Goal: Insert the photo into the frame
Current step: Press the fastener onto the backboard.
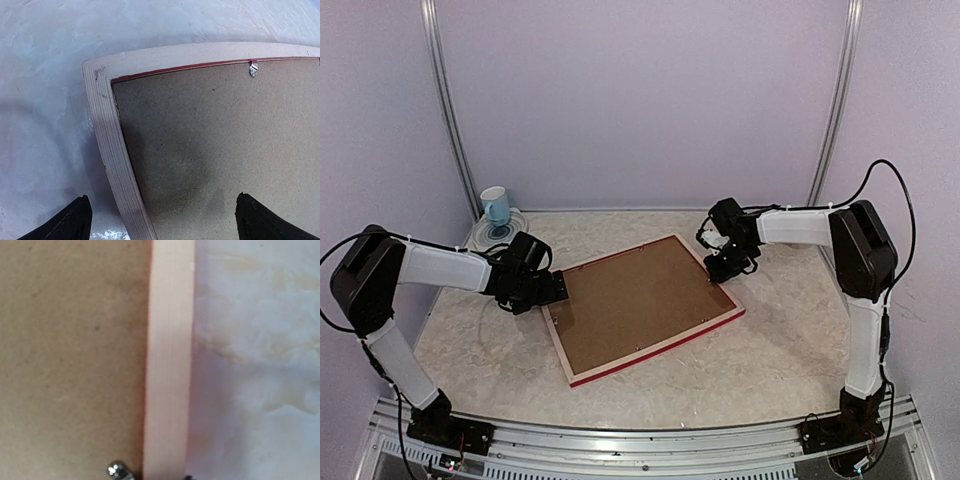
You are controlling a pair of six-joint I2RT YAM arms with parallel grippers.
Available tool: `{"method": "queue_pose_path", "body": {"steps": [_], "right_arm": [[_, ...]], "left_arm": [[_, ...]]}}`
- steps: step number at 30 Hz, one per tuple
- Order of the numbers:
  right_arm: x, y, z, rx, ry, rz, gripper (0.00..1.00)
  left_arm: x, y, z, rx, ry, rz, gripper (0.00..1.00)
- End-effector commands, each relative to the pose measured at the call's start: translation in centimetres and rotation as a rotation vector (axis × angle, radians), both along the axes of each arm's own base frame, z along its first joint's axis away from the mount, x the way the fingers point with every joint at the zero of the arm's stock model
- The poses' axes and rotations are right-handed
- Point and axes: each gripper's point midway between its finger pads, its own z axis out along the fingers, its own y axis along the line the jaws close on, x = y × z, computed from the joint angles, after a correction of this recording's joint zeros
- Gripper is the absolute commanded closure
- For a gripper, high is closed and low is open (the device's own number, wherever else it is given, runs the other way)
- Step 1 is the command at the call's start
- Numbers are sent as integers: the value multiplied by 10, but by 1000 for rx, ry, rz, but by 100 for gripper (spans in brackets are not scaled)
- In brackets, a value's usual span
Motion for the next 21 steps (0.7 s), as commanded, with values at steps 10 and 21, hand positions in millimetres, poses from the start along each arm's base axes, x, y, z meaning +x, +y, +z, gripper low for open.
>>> {"method": "queue_pose_path", "body": {"steps": [10,21], "right_arm": [[3,29,63,151,-72,54,45],[13,13,35,89,-41,36,45]], "left_arm": [[-2,-1,11,-18,-34,2,1],[-7,-3,10,-9,-26,-8,1]]}}
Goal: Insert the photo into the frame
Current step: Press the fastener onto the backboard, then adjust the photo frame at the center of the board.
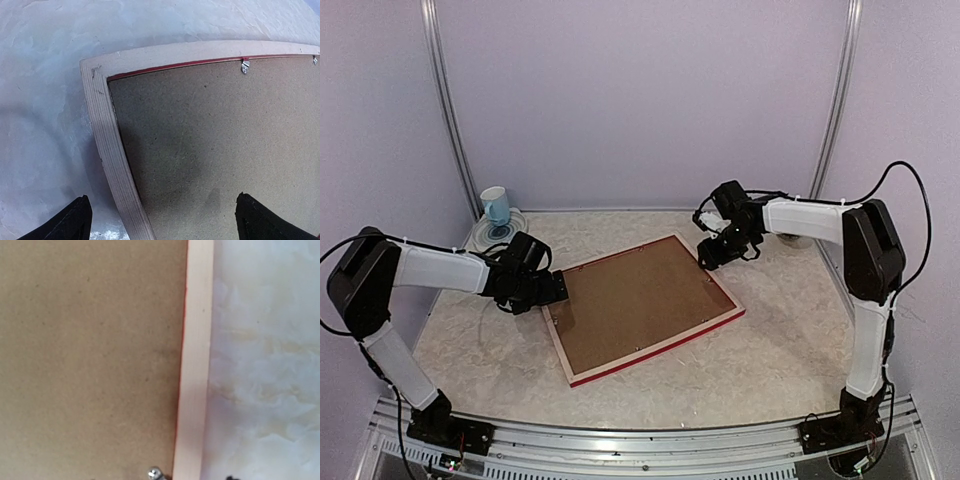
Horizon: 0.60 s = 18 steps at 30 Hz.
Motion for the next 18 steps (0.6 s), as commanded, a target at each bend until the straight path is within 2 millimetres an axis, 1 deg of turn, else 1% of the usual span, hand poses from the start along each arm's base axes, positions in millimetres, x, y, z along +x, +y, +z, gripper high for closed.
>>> {"method": "queue_pose_path", "body": {"steps": [1,7,15,18], "right_arm": [[4,-8,-16,-14,29,-4,45],[7,-18,-26,2,61,-13,48],[-5,-24,-49,-29,128,-10,51],[-8,-23,-51,-20,141,-12,54]], "left_arm": [[-4,0,5,0,-14,0,1],[-8,2,2,1,-9,1,1],[-10,0,2,0,2,-5,1],[-12,3,1,18,6,4,1]]}}
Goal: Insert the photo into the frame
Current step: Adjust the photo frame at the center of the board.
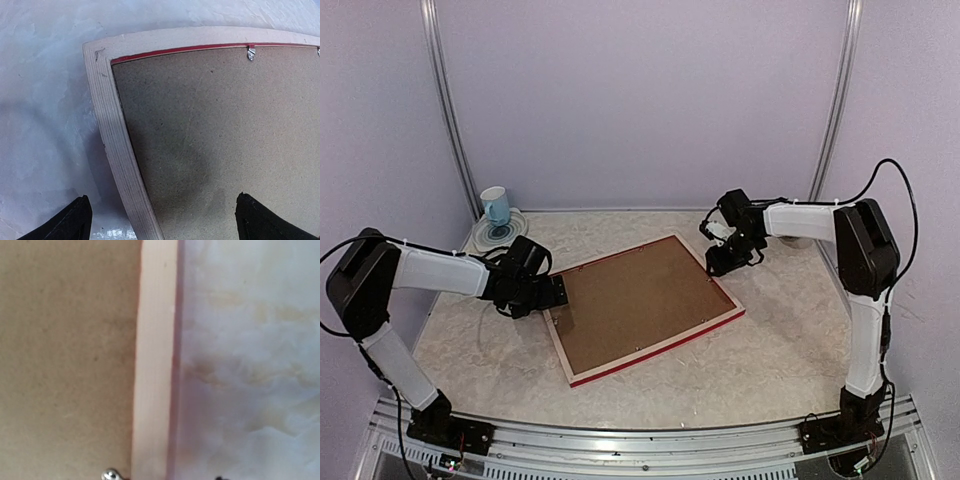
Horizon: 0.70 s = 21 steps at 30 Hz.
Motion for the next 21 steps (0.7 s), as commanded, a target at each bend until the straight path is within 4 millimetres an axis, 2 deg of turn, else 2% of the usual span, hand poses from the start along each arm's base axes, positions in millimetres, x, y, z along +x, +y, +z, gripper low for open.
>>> {"method": "queue_pose_path", "body": {"steps": [1,5,11,15,21], "right_arm": [[-14,-1,-19,3,71,4,54],[-24,4,-18,57,92,-7,48],[-45,6,-18,133,127,-22,41],[-60,9,-14,196,146,-36,40],[-79,8,0,269,142,-53,39]], "left_arm": [[-3,3,6,18,-8,14,1],[3,3,0,25,-4,25,3],[17,-7,1,8,-22,25,11],[28,-12,-2,11,-26,23,21],[47,-26,-4,-2,-29,5,43]]}}
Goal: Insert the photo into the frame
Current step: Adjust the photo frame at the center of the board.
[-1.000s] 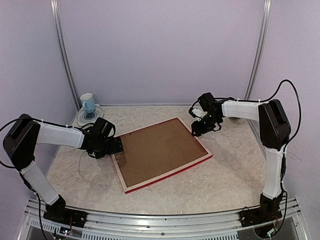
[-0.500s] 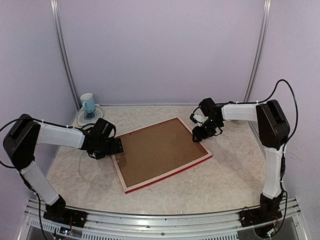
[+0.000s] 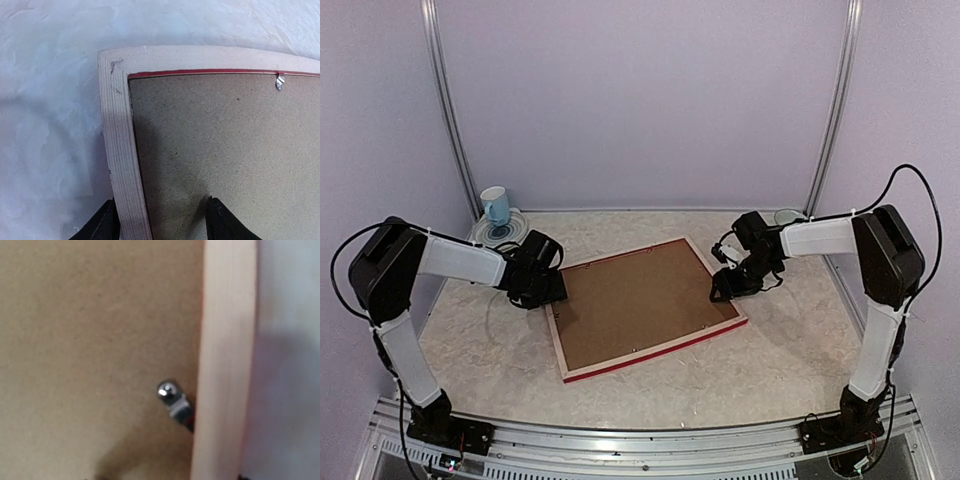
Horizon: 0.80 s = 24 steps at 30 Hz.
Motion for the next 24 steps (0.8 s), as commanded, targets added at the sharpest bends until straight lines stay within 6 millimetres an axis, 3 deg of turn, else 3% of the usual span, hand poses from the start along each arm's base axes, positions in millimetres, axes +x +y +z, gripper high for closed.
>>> {"method": "queue_pose_path", "body": {"steps": [1,7,11,17,24], "right_arm": [[-11,13,26,122,-19,-9,39],[-24,5,30,138,-26,-53,38],[-34,7,38,179,-27,-56,38],[-36,0,50,170,-71,-67,36],[-32,-4,50,139,-98,-65,35]], "left_arm": [[24,-22,9,-43,-37,-39,43],[61,-43,28,-44,-94,-89,39],[70,-44,36,-36,-94,-108,31],[39,-41,61,-42,-57,-169,30],[1,-36,47,66,50,-239,31]]}}
